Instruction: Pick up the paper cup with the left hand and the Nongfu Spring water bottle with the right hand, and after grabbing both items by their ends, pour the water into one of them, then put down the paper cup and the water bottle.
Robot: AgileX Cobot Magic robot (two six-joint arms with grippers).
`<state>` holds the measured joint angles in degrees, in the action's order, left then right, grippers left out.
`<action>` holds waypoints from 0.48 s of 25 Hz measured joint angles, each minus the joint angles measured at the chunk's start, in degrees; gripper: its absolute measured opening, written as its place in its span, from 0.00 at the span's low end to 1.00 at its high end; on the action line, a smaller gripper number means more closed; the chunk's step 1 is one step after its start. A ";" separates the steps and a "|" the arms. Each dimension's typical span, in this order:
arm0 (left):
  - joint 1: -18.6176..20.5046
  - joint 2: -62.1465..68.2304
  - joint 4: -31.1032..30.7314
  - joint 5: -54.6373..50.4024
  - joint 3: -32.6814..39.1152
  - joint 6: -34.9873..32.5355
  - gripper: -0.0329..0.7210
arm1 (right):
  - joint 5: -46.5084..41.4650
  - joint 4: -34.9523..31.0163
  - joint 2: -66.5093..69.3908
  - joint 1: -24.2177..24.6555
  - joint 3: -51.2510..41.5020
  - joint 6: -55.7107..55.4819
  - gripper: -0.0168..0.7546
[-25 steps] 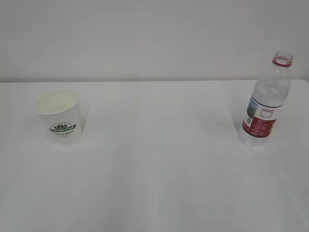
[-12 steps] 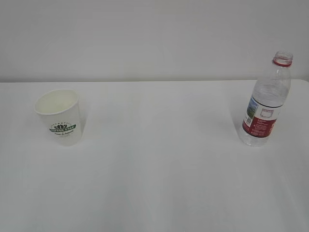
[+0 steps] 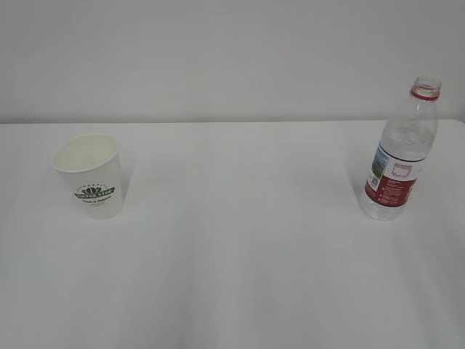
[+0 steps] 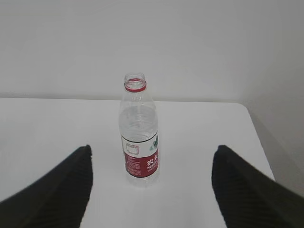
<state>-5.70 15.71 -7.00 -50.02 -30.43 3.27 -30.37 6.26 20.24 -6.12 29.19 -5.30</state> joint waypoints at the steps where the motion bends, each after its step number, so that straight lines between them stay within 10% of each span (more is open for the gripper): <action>1: 0.00 0.93 0.11 0.68 0.00 0.00 0.66 | 0.69 0.00 0.39 0.00 0.00 0.00 0.78; 12: 0.00 11.25 2.46 11.03 0.00 0.00 0.66 | 5.24 0.00 3.34 0.00 0.00 0.00 0.78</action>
<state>-5.70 26.96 -4.54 -38.99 -30.43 3.27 -25.13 6.26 23.58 -6.12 29.19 -5.30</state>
